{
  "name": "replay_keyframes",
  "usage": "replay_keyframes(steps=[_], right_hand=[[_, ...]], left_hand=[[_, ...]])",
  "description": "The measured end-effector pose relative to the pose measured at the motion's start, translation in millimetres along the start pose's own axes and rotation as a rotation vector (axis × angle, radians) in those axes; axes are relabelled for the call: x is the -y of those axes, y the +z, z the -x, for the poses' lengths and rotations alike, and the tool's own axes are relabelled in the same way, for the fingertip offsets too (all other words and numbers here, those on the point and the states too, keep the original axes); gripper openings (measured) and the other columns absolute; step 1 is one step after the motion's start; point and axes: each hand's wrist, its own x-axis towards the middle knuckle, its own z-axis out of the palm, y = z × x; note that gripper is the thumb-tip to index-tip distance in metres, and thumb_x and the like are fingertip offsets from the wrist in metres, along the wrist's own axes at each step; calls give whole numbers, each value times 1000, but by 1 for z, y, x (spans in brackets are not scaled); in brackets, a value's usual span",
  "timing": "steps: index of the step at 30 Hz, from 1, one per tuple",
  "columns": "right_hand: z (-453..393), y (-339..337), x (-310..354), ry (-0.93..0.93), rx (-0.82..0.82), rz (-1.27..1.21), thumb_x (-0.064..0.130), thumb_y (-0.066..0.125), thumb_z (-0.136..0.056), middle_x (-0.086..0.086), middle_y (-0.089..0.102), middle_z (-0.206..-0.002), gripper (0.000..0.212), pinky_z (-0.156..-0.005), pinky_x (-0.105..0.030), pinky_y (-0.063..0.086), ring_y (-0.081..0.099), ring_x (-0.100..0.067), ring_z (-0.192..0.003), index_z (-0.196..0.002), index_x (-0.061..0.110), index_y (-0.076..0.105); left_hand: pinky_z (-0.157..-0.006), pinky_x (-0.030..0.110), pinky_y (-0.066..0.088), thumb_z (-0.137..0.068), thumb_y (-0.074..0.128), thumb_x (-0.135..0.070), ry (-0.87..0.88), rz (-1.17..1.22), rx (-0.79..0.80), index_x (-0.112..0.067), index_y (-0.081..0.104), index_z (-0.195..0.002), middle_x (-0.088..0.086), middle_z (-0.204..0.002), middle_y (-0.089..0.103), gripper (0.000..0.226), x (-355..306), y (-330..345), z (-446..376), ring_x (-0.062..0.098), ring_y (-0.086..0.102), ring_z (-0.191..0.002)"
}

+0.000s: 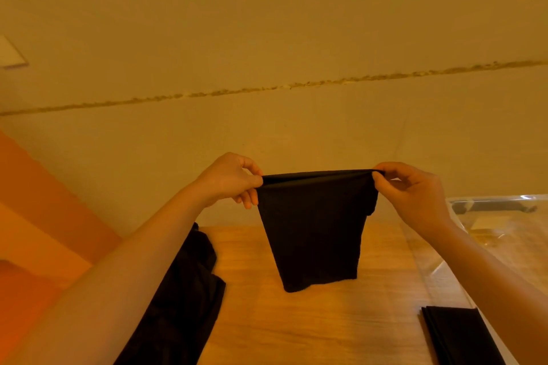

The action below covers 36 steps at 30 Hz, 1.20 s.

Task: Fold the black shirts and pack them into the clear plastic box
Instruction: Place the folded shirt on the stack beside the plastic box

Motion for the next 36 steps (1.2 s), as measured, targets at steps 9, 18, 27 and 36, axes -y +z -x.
replay_keyframes(steps=[9,18,27,36], right_hand=[[-35,-23,32,-47,162,102,10,67,-88,14,68,-84,12,-66,-2,43,63,11,-73,-93,20,70],[-54,-38,37,-36,369,136,15,63,-90,22,70,-86,16,-73,-3,44,64,8,-82,-90,29,69],[-96,-22,8,56,444,263,18,58,-95,4,72,-90,11,-68,-4,42,65,-1,-88,-96,21,68],[-92,-9,15,-8,209,185,14,60,-94,10,65,-90,12,-68,1,38,58,6,-81,-98,19,70]], left_hand=[[-53,23,47,-95,49,-8,-41,327,-105,-9,66,-106,13,-71,72,20,-21,-25,14,14,64,-52],[-56,21,44,-80,77,-24,51,26,15,-6,69,-90,7,-72,74,23,-15,-24,24,11,67,-59],[-70,24,41,-76,80,-25,83,-47,-235,-15,73,-86,-8,-79,60,16,-10,-19,-31,4,52,-74],[-64,16,44,-81,76,-17,315,-13,-527,-15,72,-86,0,-77,67,6,-2,-12,-46,12,60,-70]])
